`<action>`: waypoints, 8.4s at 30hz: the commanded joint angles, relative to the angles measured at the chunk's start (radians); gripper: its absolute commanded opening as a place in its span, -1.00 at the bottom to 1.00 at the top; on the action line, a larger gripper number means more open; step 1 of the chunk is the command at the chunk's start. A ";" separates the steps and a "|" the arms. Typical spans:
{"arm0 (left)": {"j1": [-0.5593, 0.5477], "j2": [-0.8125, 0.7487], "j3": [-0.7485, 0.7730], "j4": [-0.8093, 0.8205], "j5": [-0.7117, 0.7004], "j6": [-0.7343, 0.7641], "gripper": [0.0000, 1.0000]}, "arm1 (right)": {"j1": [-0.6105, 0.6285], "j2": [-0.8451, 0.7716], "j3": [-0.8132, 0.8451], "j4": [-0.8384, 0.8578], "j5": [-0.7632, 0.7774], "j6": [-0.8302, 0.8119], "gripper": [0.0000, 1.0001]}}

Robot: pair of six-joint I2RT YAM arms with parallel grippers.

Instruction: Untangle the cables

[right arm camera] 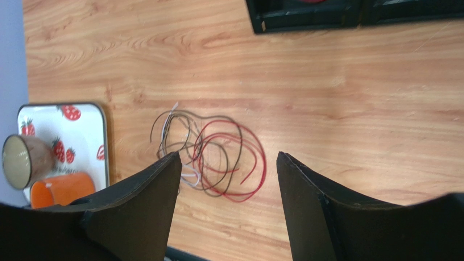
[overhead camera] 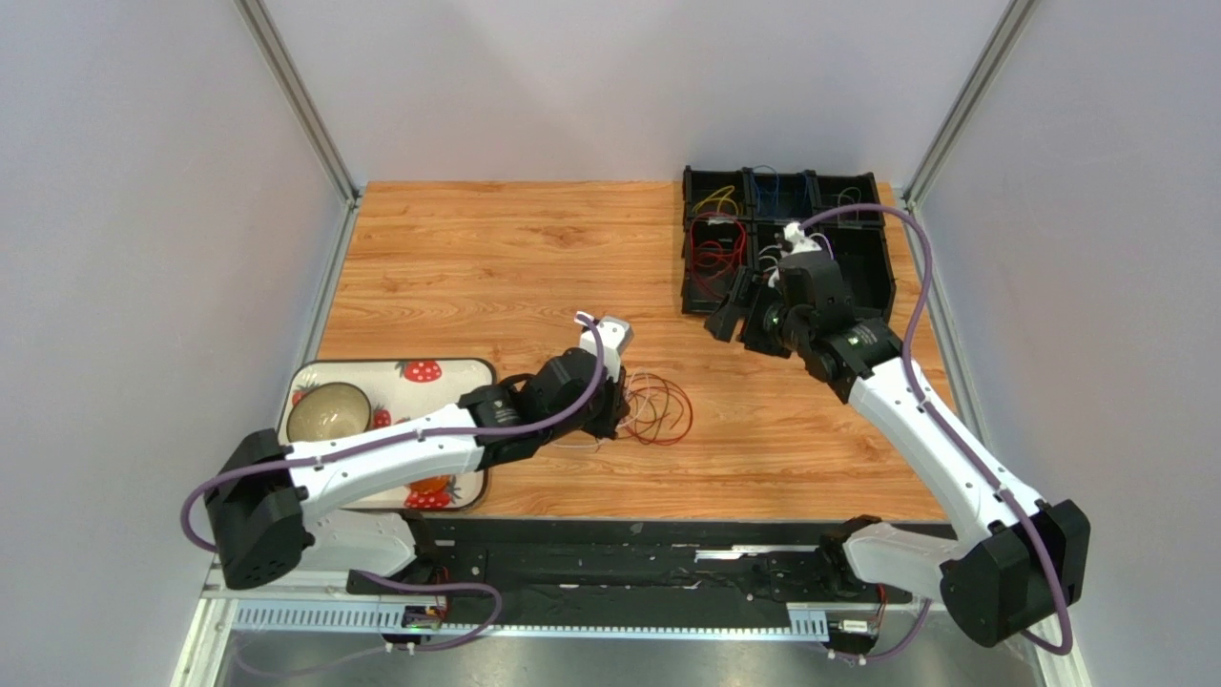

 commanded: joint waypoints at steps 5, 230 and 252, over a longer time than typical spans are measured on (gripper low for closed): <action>-0.002 -0.131 0.129 -0.158 -0.011 0.035 -1.00 | 0.038 -0.081 -0.084 0.049 -0.106 0.078 0.33; 0.193 -0.862 0.091 -0.680 -0.217 0.299 0.75 | -0.345 0.816 0.418 0.322 -0.027 -0.170 -1.00; 0.193 -0.871 0.090 -0.678 -0.217 0.301 0.75 | -0.336 0.693 0.603 0.114 0.002 -0.224 -0.27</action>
